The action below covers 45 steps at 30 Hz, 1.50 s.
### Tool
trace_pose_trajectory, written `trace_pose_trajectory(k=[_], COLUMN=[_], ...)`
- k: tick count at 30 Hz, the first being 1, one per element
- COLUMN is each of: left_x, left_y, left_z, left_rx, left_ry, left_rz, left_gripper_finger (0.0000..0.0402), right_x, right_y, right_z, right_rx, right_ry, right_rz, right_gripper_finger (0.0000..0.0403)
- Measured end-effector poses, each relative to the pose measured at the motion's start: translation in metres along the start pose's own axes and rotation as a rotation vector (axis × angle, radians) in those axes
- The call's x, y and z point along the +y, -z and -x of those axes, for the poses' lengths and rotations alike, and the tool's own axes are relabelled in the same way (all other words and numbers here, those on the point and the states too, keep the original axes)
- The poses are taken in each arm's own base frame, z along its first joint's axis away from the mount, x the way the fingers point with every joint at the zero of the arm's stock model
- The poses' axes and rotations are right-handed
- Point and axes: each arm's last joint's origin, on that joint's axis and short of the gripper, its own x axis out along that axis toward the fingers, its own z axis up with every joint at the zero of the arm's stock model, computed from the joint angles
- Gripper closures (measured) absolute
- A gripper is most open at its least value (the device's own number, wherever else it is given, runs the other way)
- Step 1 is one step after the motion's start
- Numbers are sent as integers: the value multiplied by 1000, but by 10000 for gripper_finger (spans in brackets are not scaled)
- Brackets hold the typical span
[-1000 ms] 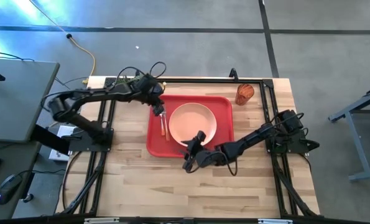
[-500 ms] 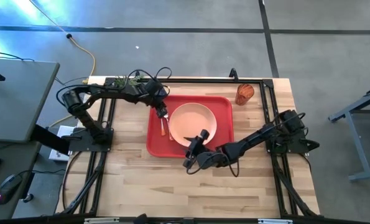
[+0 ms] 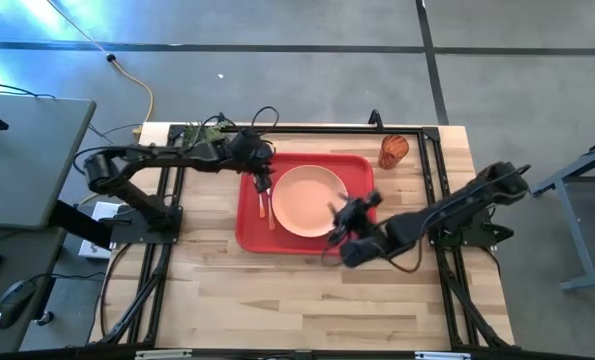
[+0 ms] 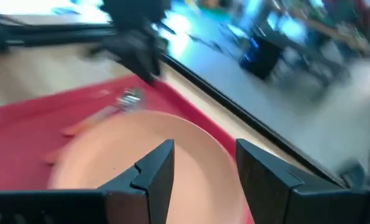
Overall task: Pick and place plate/cup/fork/spoon on tray
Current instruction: Put the brown cup on the red serving tray
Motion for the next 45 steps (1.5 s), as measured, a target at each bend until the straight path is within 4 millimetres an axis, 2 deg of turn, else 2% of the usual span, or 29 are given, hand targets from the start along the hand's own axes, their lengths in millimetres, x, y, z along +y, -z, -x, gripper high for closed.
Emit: trace_pose_trajectory(k=[3,6,10,14,20,25,31,36,40,45], left_x=[-14,-32,-53,-66,-87,-93,-95,-98,-100,-107], left_y=[-7,0,15,22,21,23,26,29,31,25], left_z=[15,23,32,41,54,63,67,62,54,28], left_rx=[-162,-386,-631,-765,-812,-791,-755,-722,-702,-780], left_ry=[20,70,137,178,278,268,227,237,238,231], left_rz=[-29,-30,-74,-116,-190,-153,-150,-136,-136,-118], left_gripper_finger=[273,273,273,273,273,273,273,273,273,273], right_x=[-31,-53,-65,-60,-23,-15,-21,-42,-55,-46], right_y=[0,1,5,10,11,23,41,48,49,54], right_z=[3,5,0,-16,-35,-28,-14,-2,3,-2], right_rx=[88,157,245,372,342,309,328,353,347,298], right_ry=[60,109,155,138,-44,18,150,301,412,409], right_rz=[-99,-171,-229,-267,-201,-158,-175,-179,-229,-275], right_gripper_finger=[240,240,240,240,240,240,240,240,240,240])
